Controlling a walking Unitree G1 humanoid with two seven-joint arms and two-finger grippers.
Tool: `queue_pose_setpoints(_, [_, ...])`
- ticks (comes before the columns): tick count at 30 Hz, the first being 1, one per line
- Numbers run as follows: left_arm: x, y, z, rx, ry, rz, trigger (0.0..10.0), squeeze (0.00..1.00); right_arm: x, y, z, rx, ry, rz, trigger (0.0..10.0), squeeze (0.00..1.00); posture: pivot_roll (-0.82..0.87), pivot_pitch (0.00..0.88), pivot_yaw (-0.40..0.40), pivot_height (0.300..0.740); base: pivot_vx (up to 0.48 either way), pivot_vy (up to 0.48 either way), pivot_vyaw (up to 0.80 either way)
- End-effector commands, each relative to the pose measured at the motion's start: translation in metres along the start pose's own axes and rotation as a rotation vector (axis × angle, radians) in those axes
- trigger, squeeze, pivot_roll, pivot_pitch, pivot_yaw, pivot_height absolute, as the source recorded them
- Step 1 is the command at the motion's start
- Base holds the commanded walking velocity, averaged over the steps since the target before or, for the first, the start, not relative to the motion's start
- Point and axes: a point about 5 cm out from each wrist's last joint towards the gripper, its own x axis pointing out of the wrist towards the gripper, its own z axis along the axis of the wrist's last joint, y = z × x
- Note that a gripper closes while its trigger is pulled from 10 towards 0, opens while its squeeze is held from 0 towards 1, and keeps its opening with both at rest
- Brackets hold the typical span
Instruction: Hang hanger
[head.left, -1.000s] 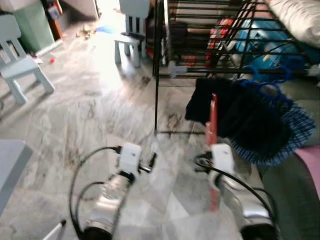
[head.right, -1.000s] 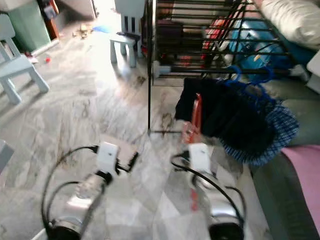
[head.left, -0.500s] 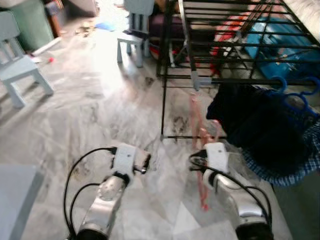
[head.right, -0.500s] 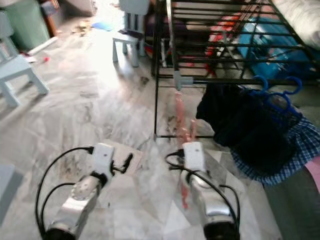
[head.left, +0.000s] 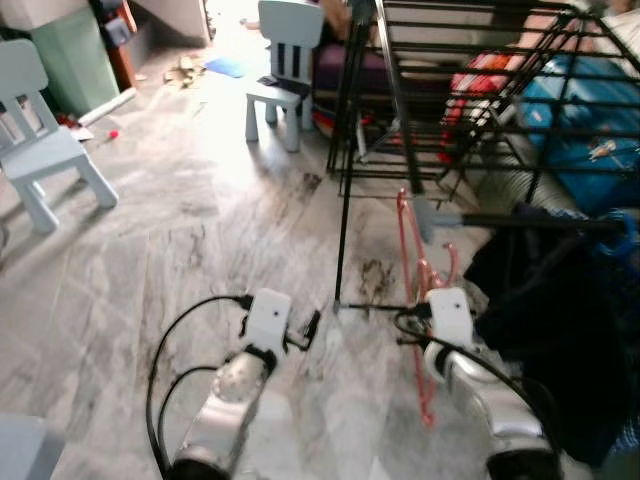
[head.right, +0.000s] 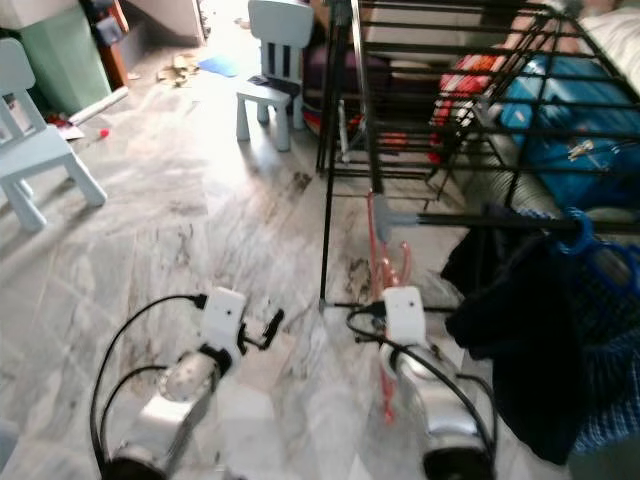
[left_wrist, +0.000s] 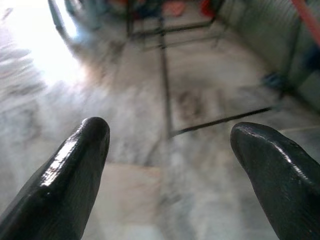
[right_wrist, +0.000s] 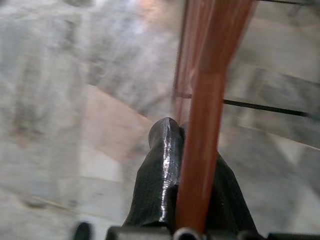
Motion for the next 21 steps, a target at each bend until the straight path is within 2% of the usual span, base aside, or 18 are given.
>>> queue_pose_setpoints(1, [0.003, -0.012, 0.006, -0.006, -0.020, -0.030, 10.0, 0.00, -0.003, -0.012, 0.005, -0.015, -0.020, -0.040, 10.0, 0.00, -0.01, 0.115, -0.034, 0.740, 0.480, 0.000, 0.00])
queue_pose_setpoints(4, [0.003, -0.012, 0.006, -0.006, -0.024, -0.033, 10.0, 0.00, -0.003, -0.013, 0.007, -0.022, -0.028, -0.042, 10.0, 0.00, 0.00, 0.115, -0.035, 0.740, 0.441, 0.000, 0.00])
queue_pose_setpoints(15, [0.002, -0.019, 0.011, -0.045, -0.058, -0.077, 10.0, 0.00, -0.005, -0.016, 0.010, -0.050, -0.068, -0.067, 10.0, 0.00, 0.00, 0.113, -0.033, 0.740, 0.000, 0.000, 0.00])
queue_pose_setpoints(21, [0.003, -0.022, 0.010, -0.041, -0.047, -0.093, 10.0, 0.00, -0.011, -0.019, -0.006, -0.065, -0.021, -0.072, 10.0, 0.00, -0.01, 0.112, -0.033, 0.740, 0.000, 0.000, 0.00])
